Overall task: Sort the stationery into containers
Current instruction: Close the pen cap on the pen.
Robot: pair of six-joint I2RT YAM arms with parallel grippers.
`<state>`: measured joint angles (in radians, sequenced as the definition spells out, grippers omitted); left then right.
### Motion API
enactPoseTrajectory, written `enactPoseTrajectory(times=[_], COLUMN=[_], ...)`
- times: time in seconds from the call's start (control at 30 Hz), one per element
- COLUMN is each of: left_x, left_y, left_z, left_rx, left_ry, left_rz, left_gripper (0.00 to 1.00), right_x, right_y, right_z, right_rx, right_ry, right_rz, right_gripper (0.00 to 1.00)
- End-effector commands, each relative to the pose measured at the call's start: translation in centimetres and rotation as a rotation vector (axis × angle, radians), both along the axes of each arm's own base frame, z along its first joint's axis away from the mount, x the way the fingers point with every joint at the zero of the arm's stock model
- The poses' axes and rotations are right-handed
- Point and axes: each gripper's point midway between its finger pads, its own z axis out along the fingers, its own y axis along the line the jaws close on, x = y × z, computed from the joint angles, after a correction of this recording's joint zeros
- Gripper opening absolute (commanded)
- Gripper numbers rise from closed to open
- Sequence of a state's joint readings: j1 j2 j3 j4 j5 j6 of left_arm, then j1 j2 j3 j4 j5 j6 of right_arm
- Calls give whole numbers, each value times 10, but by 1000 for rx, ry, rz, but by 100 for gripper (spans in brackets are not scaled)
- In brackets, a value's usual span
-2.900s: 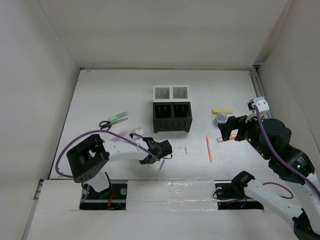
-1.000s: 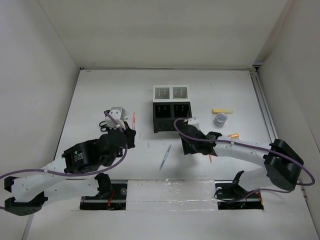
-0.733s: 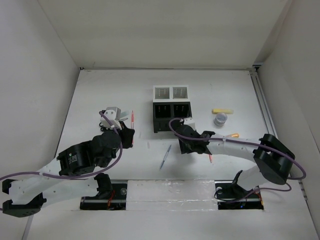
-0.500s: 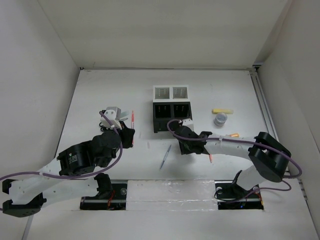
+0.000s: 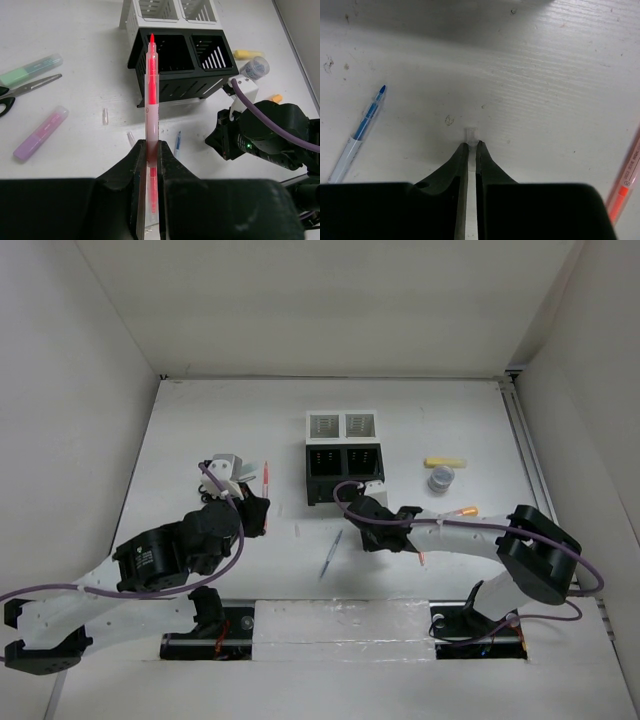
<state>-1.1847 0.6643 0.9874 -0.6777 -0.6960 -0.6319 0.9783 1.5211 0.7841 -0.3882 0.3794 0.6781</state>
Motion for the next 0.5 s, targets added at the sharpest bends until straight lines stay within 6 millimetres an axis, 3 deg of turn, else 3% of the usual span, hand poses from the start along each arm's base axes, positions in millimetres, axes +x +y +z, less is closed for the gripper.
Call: enactPoseTrajectory(times=[0.0,0.07,0.13,0.23,0.3,0.33,0.4,0.47], left_x=[1,0,0,0,0,-1,-1,-2], left_y=[0,2,2,2,2,-1,-8,-18], left_z=[5,7,7,7,7,8,5,8], left_rx=[-15,-25,-25,-33,-33,-44,-24,-37], left_ry=[-22,-26,-26,-22,-22,-21,-13,-9], left_rz=[-1,-1,-1,2,2,-8,-31,-64], left_gripper=[0,0,0,0,0,0,0,0], right_x=[-5,-8,-8,-11,-7,-7,-6,-3], right_y=[3,-1,-1,2,11,6,14,12], right_z=[-8,-14,-14,3,40,53,104,138], right_rx=[11,-5,-1,1,75,63,172,242], right_ry=[8,19,20,-12,-77,-106,-192,-265], right_rz=[-17,-17,-25,-15,-34,-40,-42,-50], right_gripper=[7,0,0,0,0,0,0,0])
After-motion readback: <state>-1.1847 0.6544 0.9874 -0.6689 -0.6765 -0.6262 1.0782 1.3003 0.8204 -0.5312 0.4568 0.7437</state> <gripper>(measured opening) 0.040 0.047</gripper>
